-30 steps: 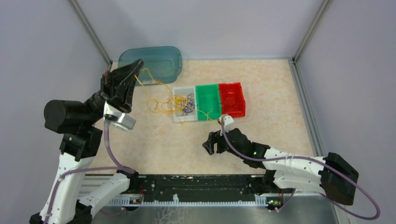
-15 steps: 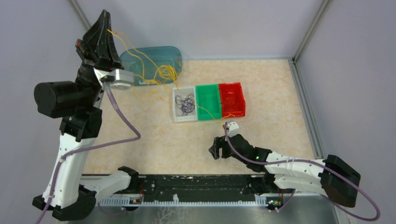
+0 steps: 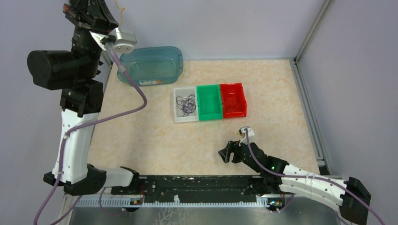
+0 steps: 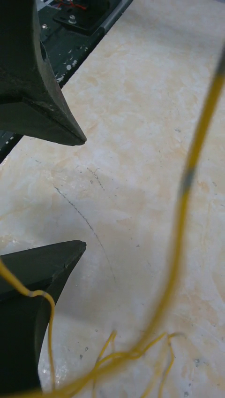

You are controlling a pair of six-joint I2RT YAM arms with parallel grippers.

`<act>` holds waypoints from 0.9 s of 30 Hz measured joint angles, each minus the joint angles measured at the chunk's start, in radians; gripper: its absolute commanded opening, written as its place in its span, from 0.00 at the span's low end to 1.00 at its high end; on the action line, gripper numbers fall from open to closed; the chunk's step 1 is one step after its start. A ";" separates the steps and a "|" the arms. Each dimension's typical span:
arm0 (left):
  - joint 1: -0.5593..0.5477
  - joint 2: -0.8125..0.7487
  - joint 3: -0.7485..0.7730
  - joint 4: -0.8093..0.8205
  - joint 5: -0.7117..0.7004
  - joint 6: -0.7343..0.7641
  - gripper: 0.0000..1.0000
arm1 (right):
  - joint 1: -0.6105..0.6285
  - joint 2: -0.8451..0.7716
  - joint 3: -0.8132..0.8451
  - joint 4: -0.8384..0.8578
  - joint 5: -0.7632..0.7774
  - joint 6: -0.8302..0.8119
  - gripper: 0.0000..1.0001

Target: Untangle the cables

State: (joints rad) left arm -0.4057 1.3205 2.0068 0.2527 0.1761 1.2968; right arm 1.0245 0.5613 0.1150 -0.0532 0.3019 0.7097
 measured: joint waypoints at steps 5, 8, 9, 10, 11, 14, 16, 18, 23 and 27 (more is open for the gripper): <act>0.004 -0.099 -0.181 -0.128 0.111 -0.111 0.00 | 0.000 -0.053 -0.001 -0.015 -0.004 -0.011 0.77; 0.004 -0.212 -0.367 -0.256 0.286 -0.234 0.00 | 0.000 0.012 0.035 -0.015 -0.039 -0.049 0.76; 0.005 -0.246 -0.420 -0.285 0.341 -0.262 0.00 | -0.001 0.050 0.060 -0.012 -0.060 -0.066 0.76; 0.005 -0.288 -0.489 -0.327 0.419 -0.301 0.00 | -0.002 0.085 0.085 -0.009 -0.082 -0.084 0.75; 0.005 -0.324 -0.549 -0.362 0.476 -0.334 0.00 | -0.002 0.121 0.114 -0.002 -0.105 -0.103 0.74; 0.002 -0.412 -0.721 -0.433 0.623 -0.440 0.00 | -0.002 0.240 0.225 0.003 -0.202 -0.162 0.74; 0.002 -0.444 -0.794 -0.457 0.671 -0.497 0.00 | -0.002 0.302 0.302 0.005 -0.269 -0.199 0.74; 0.002 -0.461 -0.853 -0.476 0.711 -0.538 0.00 | -0.002 0.354 0.381 0.005 -0.330 -0.231 0.74; 0.002 -0.495 -0.983 -0.504 0.787 -0.602 0.00 | -0.002 0.464 0.576 -0.001 -0.478 -0.304 0.73; 0.002 -0.531 -1.076 -0.512 0.805 -0.599 0.03 | -0.002 0.529 0.696 -0.030 -0.562 -0.361 0.72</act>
State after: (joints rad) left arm -0.4042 0.7891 0.9306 -0.2592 0.9813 0.6979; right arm 1.0225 1.0908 0.8112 -0.0834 -0.2596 0.3489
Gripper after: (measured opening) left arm 0.016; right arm 0.730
